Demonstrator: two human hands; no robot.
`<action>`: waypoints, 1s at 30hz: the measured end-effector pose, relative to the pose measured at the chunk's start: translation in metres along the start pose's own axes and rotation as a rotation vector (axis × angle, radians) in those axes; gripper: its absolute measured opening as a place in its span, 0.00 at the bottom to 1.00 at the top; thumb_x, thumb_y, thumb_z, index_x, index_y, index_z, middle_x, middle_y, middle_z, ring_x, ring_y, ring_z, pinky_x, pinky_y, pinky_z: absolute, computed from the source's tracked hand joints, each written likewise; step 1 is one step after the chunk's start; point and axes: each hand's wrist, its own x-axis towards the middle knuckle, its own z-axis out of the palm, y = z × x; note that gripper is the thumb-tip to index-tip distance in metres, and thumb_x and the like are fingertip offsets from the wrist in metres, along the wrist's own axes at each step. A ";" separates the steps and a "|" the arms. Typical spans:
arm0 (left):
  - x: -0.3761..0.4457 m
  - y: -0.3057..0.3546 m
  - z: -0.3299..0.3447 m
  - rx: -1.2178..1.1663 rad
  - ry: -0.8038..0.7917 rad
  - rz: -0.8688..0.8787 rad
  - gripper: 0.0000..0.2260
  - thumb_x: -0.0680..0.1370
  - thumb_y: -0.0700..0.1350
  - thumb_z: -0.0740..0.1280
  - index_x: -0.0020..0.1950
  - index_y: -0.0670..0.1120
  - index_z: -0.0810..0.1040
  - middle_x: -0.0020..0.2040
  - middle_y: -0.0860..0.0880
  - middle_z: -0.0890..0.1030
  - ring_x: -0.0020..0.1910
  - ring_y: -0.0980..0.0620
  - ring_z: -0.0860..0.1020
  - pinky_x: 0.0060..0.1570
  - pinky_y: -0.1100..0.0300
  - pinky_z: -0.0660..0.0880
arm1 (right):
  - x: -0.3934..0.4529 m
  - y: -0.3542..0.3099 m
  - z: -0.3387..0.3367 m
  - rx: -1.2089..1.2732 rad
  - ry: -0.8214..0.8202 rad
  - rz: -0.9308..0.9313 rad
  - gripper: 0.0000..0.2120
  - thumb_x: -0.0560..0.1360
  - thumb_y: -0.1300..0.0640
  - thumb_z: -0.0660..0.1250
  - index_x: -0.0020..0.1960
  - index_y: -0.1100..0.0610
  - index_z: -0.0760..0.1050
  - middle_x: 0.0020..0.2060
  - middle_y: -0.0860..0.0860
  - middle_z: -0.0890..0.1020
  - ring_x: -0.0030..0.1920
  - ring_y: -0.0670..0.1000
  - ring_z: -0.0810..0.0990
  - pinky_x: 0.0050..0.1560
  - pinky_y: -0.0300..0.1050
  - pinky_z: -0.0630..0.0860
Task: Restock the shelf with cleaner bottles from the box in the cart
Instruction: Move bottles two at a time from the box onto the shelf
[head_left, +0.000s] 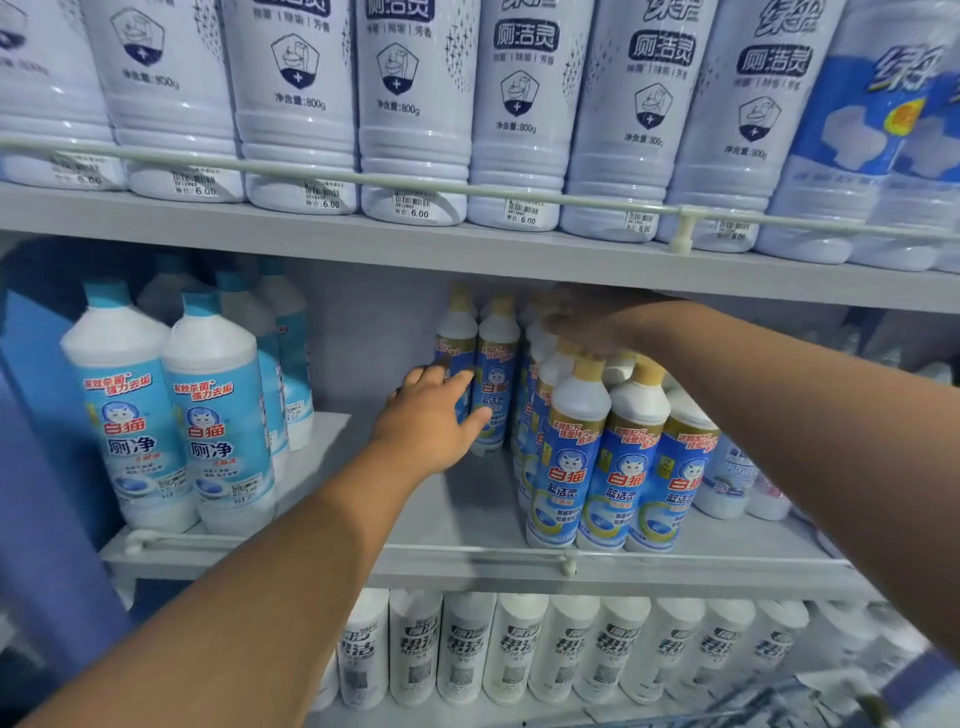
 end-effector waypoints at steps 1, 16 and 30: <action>0.000 0.002 -0.002 0.007 0.009 0.005 0.30 0.81 0.64 0.58 0.80 0.53 0.61 0.76 0.48 0.65 0.77 0.47 0.58 0.73 0.49 0.64 | 0.000 0.001 0.001 -0.030 0.002 0.008 0.19 0.84 0.46 0.54 0.72 0.46 0.69 0.67 0.51 0.74 0.60 0.53 0.75 0.54 0.45 0.70; 0.007 0.018 -0.026 0.032 0.006 0.007 0.22 0.81 0.63 0.59 0.66 0.49 0.74 0.62 0.43 0.76 0.67 0.42 0.69 0.62 0.49 0.70 | 0.029 0.005 0.014 0.129 0.143 0.062 0.02 0.82 0.57 0.61 0.53 0.53 0.73 0.34 0.46 0.69 0.31 0.44 0.67 0.20 0.34 0.64; 0.008 0.011 -0.014 0.026 -0.020 0.027 0.23 0.81 0.62 0.59 0.71 0.51 0.71 0.61 0.45 0.75 0.68 0.44 0.67 0.63 0.49 0.71 | 0.031 0.009 0.016 0.135 0.145 0.109 0.10 0.80 0.56 0.62 0.56 0.58 0.78 0.50 0.56 0.82 0.39 0.51 0.76 0.35 0.42 0.71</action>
